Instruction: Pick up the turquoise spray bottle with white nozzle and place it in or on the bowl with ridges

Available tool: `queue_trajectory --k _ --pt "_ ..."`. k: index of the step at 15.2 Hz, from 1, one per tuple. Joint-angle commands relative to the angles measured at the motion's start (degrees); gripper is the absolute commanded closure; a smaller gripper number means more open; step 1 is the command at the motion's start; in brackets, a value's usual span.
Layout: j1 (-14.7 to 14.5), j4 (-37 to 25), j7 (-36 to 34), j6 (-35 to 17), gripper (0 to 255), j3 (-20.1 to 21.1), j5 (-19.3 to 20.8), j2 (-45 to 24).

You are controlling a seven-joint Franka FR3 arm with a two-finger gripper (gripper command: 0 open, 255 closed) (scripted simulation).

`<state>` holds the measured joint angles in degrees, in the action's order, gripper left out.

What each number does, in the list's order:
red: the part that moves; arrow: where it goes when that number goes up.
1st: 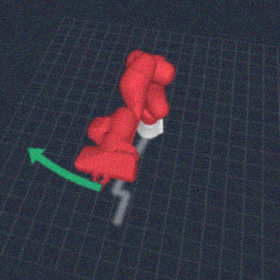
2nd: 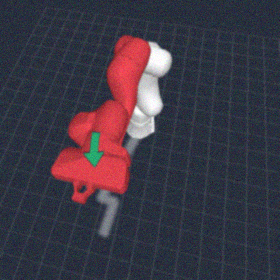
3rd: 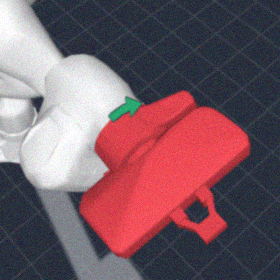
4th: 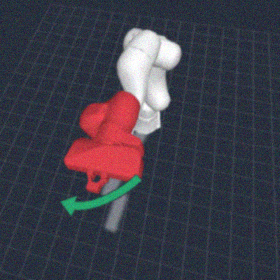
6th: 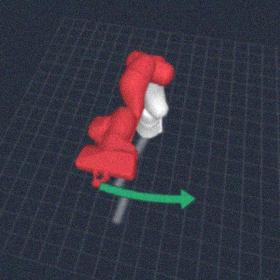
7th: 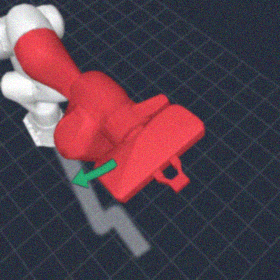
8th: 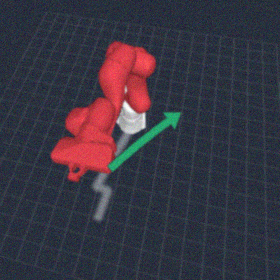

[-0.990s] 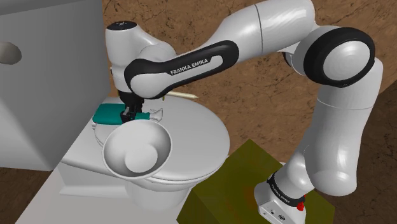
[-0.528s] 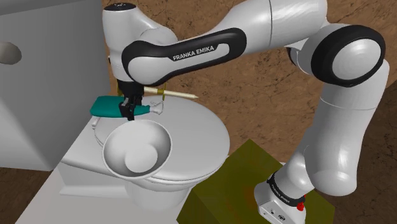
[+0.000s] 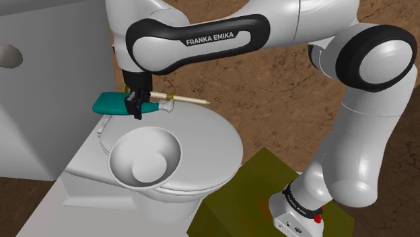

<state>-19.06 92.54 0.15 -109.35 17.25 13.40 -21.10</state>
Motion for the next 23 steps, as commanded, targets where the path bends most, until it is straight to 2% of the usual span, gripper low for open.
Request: queue_trajectory --k 1,16,23 --pt "0.1 -0.7 0.4 1.3 255 0.1 -0.3 0.7" --pt "-0.3 -10.2 2.0 11.8 255 0.4 -1.1 1.8" --pt "-2.4 4.6 -3.8 8.2 255 3.2 -4.2 12.8"
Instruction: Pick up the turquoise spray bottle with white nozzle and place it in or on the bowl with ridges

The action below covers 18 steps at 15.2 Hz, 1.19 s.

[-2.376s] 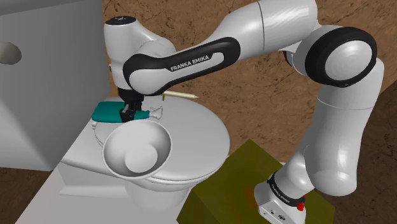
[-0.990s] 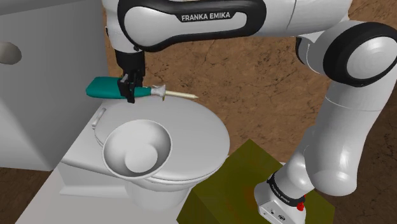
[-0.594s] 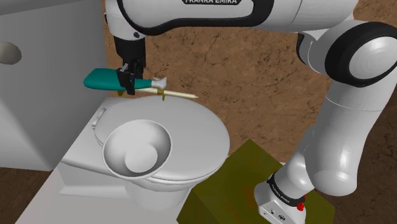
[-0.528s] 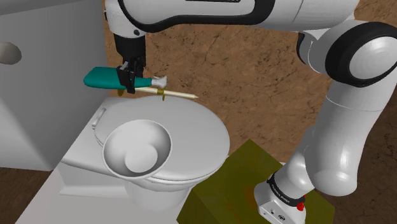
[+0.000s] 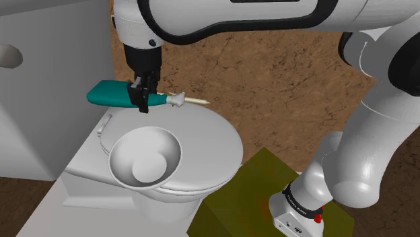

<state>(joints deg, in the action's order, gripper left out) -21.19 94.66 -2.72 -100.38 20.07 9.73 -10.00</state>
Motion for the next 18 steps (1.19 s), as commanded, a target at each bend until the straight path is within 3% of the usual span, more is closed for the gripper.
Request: queue_trajectory --k 1,7,18 --pt "-0.7 4.1 -1.7 -1.1 255 0.9 -1.0 3.0" --pt "-3.3 12.2 -6.6 -2.2 255 3.6 -3.9 9.9" --pt "-3.4 18.8 -7.9 -10.3 255 3.7 -2.9 8.2"
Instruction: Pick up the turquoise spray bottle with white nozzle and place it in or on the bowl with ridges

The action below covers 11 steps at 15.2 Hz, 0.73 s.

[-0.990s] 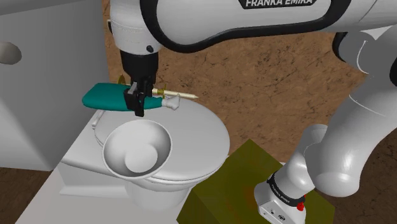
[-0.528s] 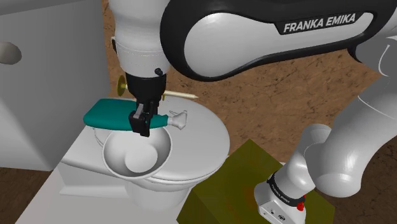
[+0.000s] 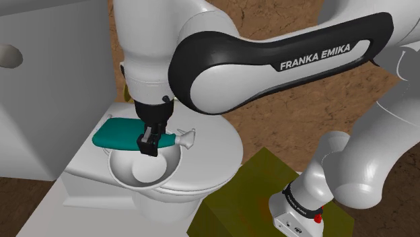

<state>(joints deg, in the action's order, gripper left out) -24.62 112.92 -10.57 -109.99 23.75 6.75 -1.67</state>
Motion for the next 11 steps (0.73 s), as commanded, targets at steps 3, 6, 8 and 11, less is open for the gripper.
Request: queue_trajectory --k 3,6,8,11 --pt "0.0 1.6 -0.4 -2.2 255 0.0 0.4 -0.6" --pt "0.0 1.6 -0.4 -2.2 255 0.0 0.4 -0.7" --pt "0.0 1.6 -0.4 -2.2 255 0.0 0.4 -0.7" --pt "0.0 1.6 -0.4 -2.2 0 0.0 0.4 -0.7"
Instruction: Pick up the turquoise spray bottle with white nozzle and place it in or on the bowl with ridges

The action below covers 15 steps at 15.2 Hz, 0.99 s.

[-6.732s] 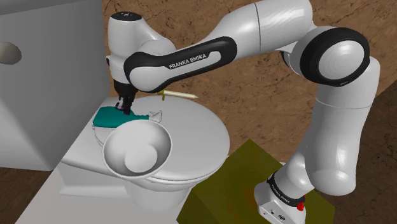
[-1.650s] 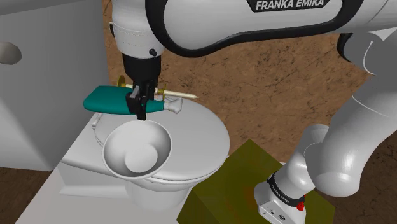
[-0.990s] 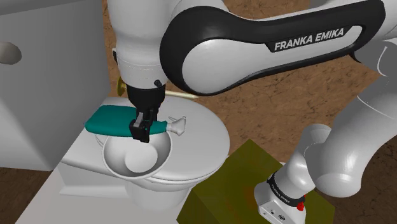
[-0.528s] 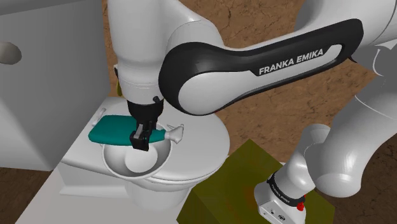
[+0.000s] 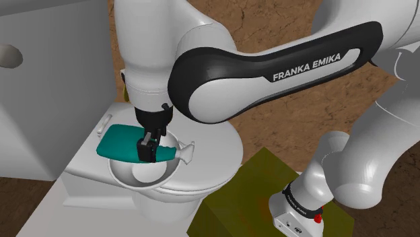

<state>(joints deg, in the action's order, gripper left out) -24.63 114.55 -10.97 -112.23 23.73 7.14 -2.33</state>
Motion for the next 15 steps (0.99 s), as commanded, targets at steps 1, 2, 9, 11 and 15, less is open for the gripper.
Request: queue_trajectory --k 1,2,9,11,15 --pt "0.0 0.0 0.0 0.0 0 0.0 0.0 0.0" --pt "0.0 0.0 0.0 0.0 0 0.0 0.0 0.0" --pt "-0.3 -6.1 0.5 7.1 0 0.3 -0.8 1.1" --pt "-0.3 -6.1 0.5 7.1 0 0.3 -0.8 1.1" --pt "-0.3 -6.1 0.5 7.1 0 0.3 -0.8 1.1"
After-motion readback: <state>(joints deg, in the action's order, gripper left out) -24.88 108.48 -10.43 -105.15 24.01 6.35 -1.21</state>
